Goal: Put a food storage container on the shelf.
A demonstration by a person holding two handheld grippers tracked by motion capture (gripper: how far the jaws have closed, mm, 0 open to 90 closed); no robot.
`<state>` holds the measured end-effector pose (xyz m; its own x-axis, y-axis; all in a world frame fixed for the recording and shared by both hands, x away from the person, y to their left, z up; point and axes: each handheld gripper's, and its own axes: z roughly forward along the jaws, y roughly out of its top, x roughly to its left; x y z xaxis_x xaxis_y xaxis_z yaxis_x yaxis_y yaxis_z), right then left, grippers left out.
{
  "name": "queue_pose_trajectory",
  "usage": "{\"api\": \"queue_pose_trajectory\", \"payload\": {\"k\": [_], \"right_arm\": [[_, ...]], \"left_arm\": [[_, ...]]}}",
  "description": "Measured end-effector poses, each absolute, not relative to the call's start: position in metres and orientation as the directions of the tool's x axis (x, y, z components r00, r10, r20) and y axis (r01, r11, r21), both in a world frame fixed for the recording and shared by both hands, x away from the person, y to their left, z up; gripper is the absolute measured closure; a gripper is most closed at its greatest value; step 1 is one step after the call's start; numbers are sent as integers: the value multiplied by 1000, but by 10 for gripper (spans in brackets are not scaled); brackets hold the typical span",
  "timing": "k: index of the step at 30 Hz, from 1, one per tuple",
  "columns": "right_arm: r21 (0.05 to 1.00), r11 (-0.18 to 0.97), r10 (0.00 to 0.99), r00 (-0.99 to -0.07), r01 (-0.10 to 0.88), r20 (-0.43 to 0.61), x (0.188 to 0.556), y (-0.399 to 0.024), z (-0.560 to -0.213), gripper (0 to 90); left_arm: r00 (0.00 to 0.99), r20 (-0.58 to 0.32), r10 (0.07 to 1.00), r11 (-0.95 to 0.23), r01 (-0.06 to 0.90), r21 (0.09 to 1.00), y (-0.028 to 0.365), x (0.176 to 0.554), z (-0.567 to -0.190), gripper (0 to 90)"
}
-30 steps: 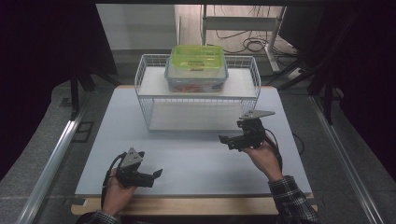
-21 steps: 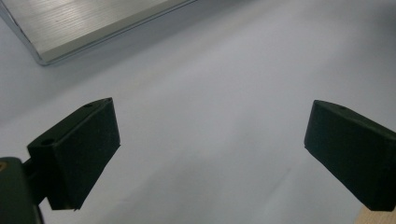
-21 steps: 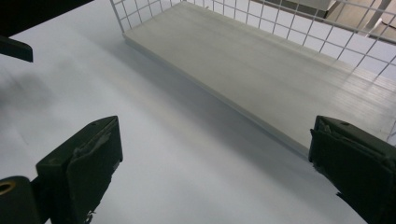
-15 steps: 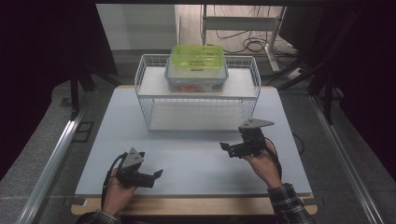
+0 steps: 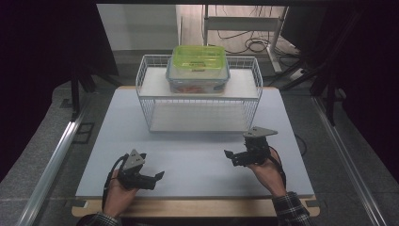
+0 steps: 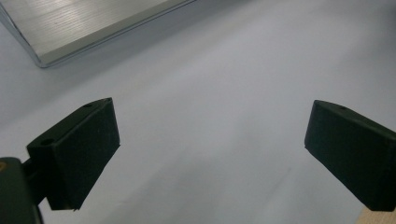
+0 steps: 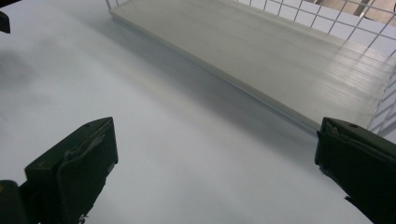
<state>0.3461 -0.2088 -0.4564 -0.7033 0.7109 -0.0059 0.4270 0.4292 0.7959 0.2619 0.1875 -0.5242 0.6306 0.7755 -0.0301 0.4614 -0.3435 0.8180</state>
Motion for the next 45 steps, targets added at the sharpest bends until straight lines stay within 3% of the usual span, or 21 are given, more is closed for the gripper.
{"api": "queue_pose_trajectory", "payload": {"k": [45], "right_arm": [[760, 441, 748, -664, 477, -17, 320, -248, -496, 0]], "left_arm": [[632, -27, 774, -349, 461, 816, 187, 262, -525, 32]]}}
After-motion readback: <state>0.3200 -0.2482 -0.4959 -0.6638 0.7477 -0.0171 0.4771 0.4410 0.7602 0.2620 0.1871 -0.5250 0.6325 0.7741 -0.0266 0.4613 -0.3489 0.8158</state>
